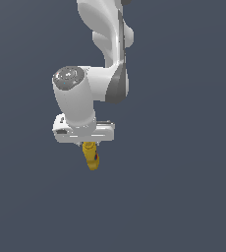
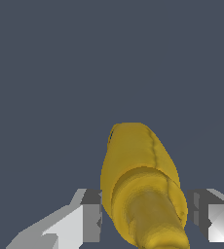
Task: Pick up the object and move it to a goal position.
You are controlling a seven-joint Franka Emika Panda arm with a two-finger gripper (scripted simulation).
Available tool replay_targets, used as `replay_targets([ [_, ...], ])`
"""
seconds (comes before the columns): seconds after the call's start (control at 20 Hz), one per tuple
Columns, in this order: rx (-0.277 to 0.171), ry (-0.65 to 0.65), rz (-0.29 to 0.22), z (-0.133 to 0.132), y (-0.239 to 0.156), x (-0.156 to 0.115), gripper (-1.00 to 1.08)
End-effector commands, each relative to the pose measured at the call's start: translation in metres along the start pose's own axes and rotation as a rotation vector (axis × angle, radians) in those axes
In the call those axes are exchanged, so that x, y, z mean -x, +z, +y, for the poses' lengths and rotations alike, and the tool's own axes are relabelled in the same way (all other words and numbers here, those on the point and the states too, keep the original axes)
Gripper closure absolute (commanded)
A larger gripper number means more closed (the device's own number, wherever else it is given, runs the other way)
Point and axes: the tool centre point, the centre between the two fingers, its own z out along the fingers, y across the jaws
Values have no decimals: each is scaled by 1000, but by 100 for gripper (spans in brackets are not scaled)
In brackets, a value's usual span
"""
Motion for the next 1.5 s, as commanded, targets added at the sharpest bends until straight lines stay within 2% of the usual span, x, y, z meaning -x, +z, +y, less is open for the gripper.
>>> replay_targets([
  [0.0, 0, 0, 1, 0, 0, 0, 108],
  [0.8, 0, 0, 1, -6, -13, 4, 108],
  [1.1, 0, 0, 1, -21, -46, 13, 108],
  [1.45, 1, 0, 1, -50, -111, 32, 108],
])
